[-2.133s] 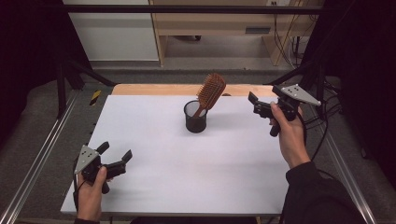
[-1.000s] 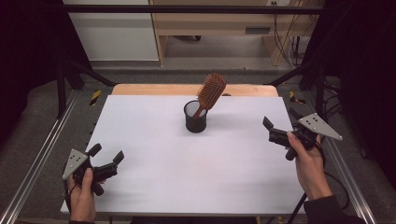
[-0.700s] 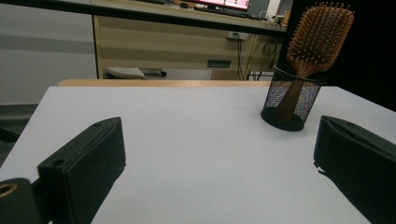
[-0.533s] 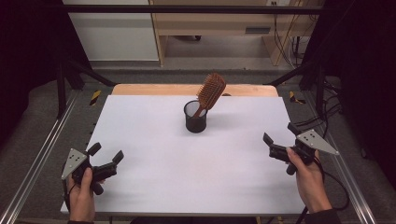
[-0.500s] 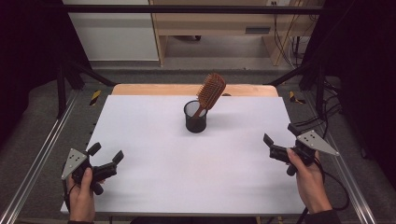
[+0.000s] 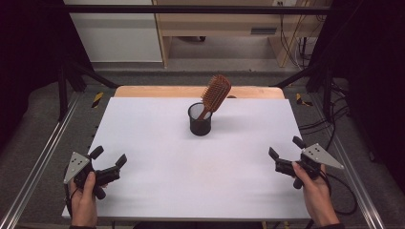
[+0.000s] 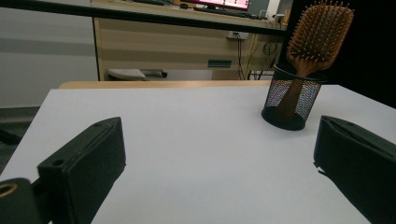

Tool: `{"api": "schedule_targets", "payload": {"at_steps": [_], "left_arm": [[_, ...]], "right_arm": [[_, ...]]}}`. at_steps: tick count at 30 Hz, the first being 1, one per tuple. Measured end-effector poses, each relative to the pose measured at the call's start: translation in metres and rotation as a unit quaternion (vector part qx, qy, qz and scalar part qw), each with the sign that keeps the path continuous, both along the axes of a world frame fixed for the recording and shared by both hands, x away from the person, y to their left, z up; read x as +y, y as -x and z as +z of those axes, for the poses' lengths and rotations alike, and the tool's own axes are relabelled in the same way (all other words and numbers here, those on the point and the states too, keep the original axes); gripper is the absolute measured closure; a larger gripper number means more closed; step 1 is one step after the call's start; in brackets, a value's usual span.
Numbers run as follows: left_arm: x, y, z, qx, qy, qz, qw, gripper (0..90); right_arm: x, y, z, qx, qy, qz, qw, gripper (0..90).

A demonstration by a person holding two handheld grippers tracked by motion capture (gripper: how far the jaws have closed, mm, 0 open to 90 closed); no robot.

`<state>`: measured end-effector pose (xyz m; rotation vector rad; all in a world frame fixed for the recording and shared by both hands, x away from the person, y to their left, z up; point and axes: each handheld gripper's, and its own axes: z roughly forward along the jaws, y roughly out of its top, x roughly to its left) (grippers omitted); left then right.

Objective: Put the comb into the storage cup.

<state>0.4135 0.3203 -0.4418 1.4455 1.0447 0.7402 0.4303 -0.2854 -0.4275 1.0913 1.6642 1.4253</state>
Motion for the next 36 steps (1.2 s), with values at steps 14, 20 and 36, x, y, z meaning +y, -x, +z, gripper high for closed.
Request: {"api": "schedule_targets", "payload": {"at_steps": [14,20,36], "left_arm": [[0.0,0.0,-0.001,-0.002,0.001,-0.001,1.0,2.3],[-0.001,0.0,-0.001,-0.003,-0.003,-0.005,1.0,2.3],[-0.007,0.002,0.0,-0.012,-0.006,-0.011,0.9999,2.6]], "right_arm": [[0.014,0.002,-0.016,0.015,0.014,0.027,0.9994,2.3],[0.019,0.005,-0.022,0.02,0.017,0.042,0.9988,2.5],[0.025,0.008,-0.026,0.019,0.005,0.066,0.9976,2.6]]}}
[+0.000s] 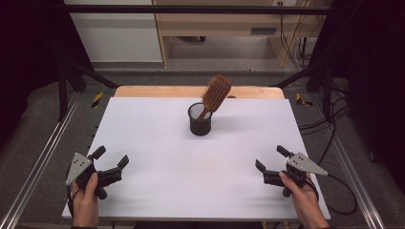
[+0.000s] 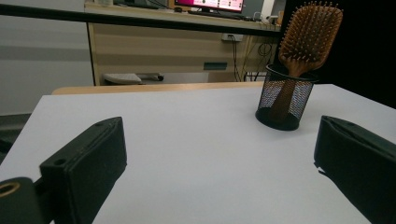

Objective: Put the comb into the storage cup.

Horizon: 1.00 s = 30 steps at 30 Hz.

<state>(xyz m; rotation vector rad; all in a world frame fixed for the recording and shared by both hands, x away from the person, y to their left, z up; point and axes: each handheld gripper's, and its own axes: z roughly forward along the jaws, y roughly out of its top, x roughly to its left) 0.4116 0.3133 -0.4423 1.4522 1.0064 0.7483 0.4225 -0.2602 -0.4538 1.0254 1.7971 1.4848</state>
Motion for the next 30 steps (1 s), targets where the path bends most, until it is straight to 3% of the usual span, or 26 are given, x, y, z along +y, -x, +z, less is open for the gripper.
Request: {"api": "schedule_targets", "payload": {"at_steps": [7,16,30], "left_arm": [[-0.003,0.0,0.0,-0.009,-0.003,-0.005,0.9999,2.6],[-0.006,0.001,0.001,-0.014,0.001,-0.011,0.9998,2.5],[-0.011,0.004,0.002,-0.023,-0.005,-0.014,0.9996,2.4]], "right_arm": [[0.002,-0.001,-0.001,-0.017,-0.005,0.006,0.9998,2.9],[0.009,-0.005,-0.005,-0.012,0.002,0.015,0.9998,2.9],[0.021,-0.011,-0.006,-0.017,-0.009,0.022,0.9996,2.9]]}}
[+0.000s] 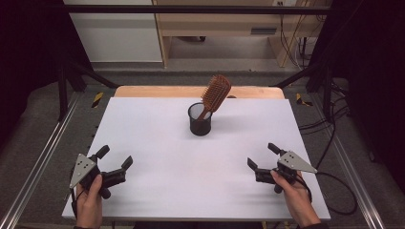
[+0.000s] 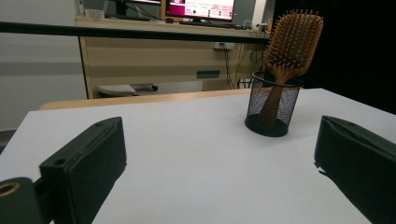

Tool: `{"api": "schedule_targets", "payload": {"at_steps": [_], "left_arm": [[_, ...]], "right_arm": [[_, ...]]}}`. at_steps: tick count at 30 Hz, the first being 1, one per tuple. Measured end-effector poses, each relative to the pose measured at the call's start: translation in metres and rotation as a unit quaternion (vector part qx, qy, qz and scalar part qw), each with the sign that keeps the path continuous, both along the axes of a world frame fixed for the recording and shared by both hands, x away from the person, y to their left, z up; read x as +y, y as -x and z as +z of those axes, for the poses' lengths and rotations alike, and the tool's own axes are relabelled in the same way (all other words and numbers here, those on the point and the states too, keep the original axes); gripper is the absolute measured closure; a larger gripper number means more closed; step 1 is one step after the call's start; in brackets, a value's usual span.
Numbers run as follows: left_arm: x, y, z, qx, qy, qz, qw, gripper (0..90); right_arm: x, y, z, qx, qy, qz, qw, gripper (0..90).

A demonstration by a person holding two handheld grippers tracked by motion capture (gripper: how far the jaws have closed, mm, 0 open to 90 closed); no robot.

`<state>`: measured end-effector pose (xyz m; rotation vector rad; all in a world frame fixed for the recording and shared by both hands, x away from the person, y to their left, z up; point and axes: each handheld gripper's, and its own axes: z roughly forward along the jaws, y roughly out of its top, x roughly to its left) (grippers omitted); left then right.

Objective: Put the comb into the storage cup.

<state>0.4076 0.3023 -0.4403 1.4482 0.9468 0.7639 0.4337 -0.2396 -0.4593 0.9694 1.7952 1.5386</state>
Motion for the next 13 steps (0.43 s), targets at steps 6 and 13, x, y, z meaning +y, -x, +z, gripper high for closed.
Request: {"api": "schedule_targets", "payload": {"at_steps": [6,13], "left_arm": [[-0.002,0.007,0.0,-0.002,0.005,0.003,1.0,2.3],[-0.002,0.007,-0.002,0.004,0.006,0.005,1.0,2.0]], "right_arm": [[0.004,-0.006,-0.002,0.005,0.0,0.004,1.0,2.9],[0.01,-0.007,-0.002,-0.002,0.014,0.01,0.9998,2.9]]}}
